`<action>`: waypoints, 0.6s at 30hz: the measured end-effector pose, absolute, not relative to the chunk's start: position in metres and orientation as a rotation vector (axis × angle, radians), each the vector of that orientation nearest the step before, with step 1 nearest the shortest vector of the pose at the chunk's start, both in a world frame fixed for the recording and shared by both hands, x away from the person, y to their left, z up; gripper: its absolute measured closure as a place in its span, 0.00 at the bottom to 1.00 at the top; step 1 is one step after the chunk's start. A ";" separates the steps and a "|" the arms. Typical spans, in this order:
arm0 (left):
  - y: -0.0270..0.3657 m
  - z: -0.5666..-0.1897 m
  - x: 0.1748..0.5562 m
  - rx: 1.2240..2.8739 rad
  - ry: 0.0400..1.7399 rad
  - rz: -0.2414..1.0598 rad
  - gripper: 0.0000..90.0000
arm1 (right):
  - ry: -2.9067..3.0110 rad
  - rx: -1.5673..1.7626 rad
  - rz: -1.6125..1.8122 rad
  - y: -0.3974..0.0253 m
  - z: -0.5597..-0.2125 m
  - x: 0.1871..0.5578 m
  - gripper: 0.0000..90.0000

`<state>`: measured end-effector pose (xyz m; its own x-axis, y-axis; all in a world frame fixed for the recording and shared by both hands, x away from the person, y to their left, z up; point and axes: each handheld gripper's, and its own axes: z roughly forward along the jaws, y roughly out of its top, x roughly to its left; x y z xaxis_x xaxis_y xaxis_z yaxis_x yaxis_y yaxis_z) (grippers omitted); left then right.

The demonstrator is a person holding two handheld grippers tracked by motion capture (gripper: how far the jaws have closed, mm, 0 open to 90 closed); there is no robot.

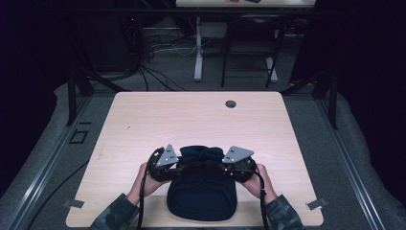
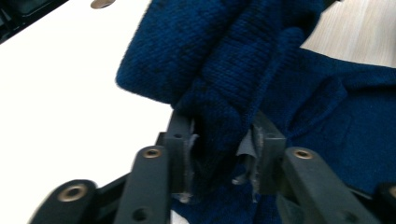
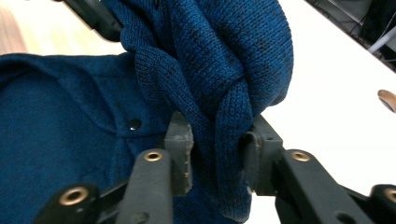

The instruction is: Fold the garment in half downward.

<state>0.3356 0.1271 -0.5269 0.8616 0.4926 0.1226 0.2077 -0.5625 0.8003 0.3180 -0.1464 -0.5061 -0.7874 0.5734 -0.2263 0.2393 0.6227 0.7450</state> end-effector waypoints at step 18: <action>0.132 -0.538 0.323 2.207 0.483 0.366 0.71 | 2.524 0.700 1.066 -0.152 -0.515 0.297 0.58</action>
